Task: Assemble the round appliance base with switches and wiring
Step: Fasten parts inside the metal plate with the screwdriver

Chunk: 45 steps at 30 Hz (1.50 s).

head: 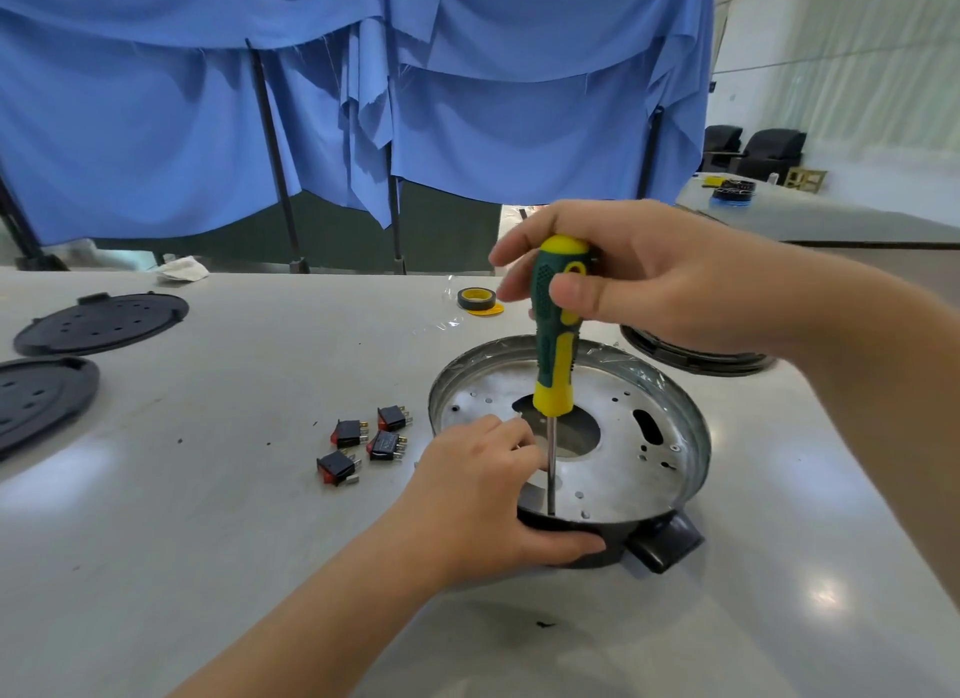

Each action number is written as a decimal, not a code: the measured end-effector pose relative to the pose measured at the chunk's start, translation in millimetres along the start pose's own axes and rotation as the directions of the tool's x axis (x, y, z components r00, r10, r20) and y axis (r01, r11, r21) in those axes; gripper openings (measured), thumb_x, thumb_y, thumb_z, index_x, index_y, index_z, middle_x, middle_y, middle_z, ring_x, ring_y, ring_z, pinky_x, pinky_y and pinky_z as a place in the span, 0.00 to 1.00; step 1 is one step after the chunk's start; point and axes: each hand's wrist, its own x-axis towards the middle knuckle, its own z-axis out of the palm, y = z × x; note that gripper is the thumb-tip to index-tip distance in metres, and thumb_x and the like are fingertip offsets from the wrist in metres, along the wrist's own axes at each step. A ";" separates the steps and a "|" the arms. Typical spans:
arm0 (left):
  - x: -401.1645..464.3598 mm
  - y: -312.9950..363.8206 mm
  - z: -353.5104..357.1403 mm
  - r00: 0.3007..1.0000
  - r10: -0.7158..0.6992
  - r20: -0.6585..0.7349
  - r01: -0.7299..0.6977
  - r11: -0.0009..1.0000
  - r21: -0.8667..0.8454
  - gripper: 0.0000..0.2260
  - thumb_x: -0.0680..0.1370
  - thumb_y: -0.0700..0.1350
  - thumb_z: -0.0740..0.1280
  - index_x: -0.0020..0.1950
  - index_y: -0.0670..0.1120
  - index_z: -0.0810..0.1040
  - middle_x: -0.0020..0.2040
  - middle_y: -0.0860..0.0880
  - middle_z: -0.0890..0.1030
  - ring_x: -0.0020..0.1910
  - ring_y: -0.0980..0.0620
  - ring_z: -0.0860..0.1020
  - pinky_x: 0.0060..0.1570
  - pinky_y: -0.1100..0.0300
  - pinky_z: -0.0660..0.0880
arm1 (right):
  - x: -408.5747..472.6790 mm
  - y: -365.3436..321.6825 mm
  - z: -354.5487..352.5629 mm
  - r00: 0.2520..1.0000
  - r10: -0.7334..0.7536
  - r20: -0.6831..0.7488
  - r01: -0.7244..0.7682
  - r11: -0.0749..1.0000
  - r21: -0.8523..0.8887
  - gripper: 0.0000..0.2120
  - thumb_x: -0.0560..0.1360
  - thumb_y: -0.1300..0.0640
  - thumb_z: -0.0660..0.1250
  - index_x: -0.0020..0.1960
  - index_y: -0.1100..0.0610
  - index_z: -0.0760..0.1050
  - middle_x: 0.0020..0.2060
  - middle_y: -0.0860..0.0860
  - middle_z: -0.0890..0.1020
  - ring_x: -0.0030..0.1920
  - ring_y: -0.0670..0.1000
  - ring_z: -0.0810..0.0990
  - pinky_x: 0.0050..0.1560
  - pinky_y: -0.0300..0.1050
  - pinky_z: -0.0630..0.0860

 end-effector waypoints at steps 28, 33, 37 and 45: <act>-1.5 -4.6 -7.3 0.999 0.025 0.040 -0.020 0.993 -0.115 0.30 0.64 0.76 0.63 0.54 0.55 0.81 0.51 0.61 0.76 0.48 0.62 0.72 0.47 0.68 0.66 | 0.2 29.0 17.3 0.936 0.201 -0.290 -0.149 0.970 0.193 0.21 0.66 0.38 0.67 0.49 0.53 0.73 0.41 0.51 0.83 0.41 0.45 0.85 0.40 0.41 0.82; -3.0 -11.5 -9.2 0.998 0.035 0.054 -0.025 0.984 -0.177 0.32 0.62 0.76 0.66 0.58 0.58 0.78 0.60 0.64 0.70 0.59 0.64 0.68 0.57 0.71 0.61 | -7.0 44.4 6.0 0.827 0.178 -0.534 0.010 0.944 0.331 0.18 0.68 0.43 0.65 0.50 0.56 0.72 0.40 0.53 0.82 0.38 0.50 0.85 0.38 0.41 0.81; -2.6 -12.3 -11.7 0.999 -0.028 -0.040 0.013 0.943 -0.333 0.29 0.65 0.76 0.61 0.55 0.58 0.79 0.56 0.66 0.73 0.59 0.64 0.70 0.59 0.66 0.66 | -20.8 65.5 -21.3 0.565 0.203 -0.800 0.067 0.955 0.290 0.20 0.72 0.37 0.65 0.45 0.54 0.72 0.30 0.45 0.78 0.27 0.43 0.78 0.31 0.37 0.78; 4.8 -29.4 0.8 0.907 -0.343 -0.243 0.201 0.861 -0.467 0.16 0.75 0.54 0.65 0.62 0.56 0.75 0.65 0.57 0.69 0.67 0.60 0.65 0.65 0.62 0.61 | -30.7 169.0 -11.2 0.469 0.570 -0.674 -0.605 0.764 0.225 0.22 0.78 0.40 0.56 0.38 0.57 0.70 0.33 0.55 0.75 0.31 0.53 0.75 0.38 0.49 0.74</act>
